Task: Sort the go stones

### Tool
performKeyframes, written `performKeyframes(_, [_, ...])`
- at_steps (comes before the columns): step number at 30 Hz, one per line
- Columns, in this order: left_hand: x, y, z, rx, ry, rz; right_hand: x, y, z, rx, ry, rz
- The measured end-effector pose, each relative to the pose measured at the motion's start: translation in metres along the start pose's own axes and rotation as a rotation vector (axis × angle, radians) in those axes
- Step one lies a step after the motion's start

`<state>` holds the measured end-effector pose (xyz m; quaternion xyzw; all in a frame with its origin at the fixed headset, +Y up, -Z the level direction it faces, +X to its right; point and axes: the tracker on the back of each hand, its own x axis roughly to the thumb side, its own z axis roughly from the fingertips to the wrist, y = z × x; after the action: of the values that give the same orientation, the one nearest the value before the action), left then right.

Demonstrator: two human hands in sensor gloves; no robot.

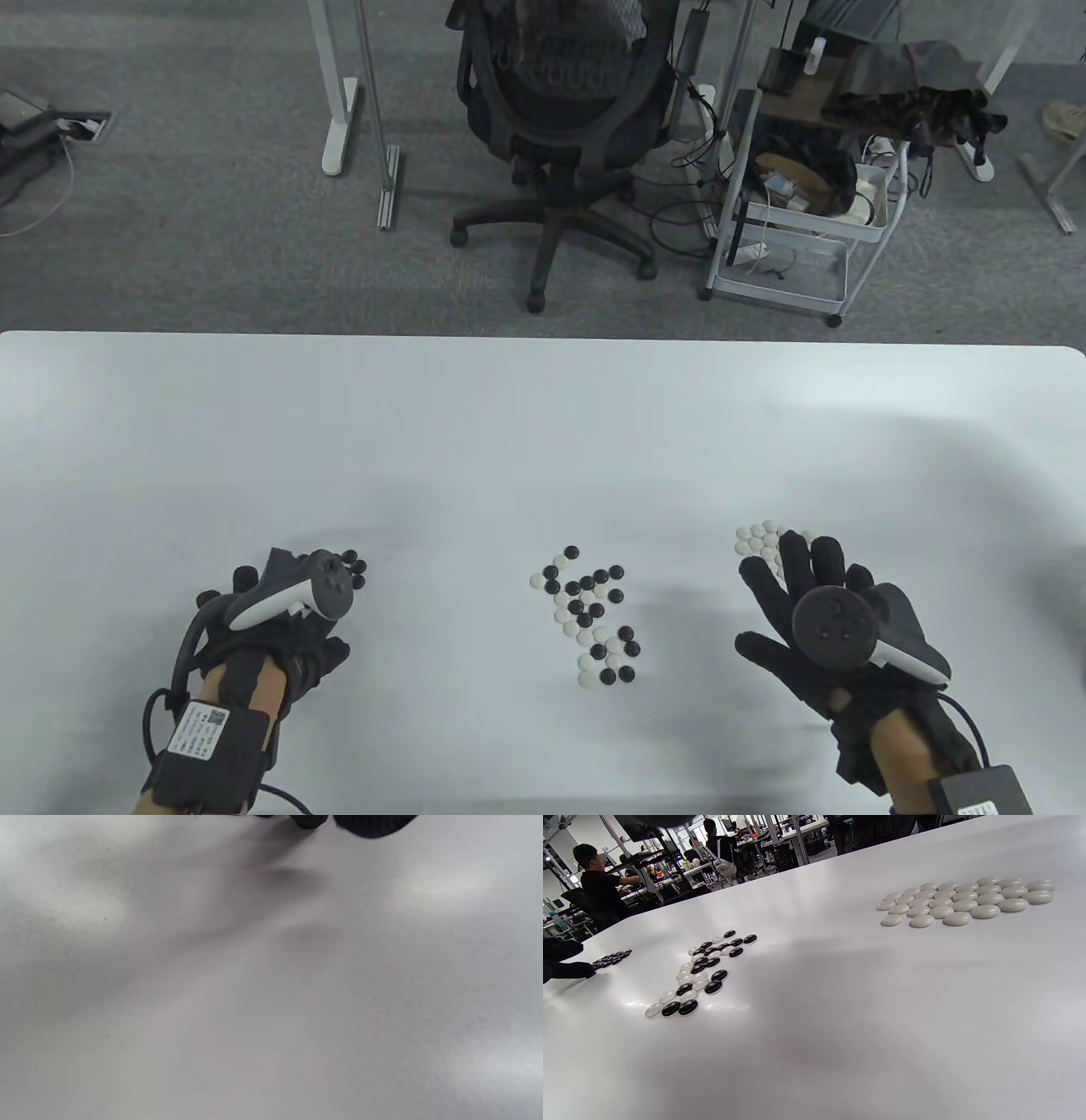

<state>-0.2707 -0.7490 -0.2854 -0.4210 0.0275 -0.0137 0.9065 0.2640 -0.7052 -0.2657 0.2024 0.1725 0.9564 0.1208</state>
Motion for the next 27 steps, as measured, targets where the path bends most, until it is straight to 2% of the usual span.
performKeyframes(8, [0.0, 0.012, -0.008, 0.011, 0.02, 0.022, -0.001, -0.001, 0.001, -0.002, 0.003, -0.009])
performKeyframes(13, [0.019, 0.04, 0.006, 0.09, -0.054, 0.071, -0.001, -0.002, 0.0, -0.003, 0.002, -0.011])
performKeyframes(16, [0.045, 0.061, 0.01, 0.096, -0.144, 0.094, -0.001, -0.001, 0.0, 0.002, 0.003, -0.008])
performKeyframes(19, [0.084, 0.077, 0.008, 0.068, -0.238, 0.072, -0.001, -0.001, 0.001, 0.001, 0.002, -0.008])
performKeyframes(23, [0.146, 0.087, 0.002, 0.036, -0.35, 0.004, -0.001, -0.002, 0.001, -0.002, 0.0, -0.01])
performKeyframes(27, [0.198, 0.089, -0.01, 0.022, -0.394, -0.076, -0.001, -0.002, 0.001, 0.002, -0.001, -0.012])
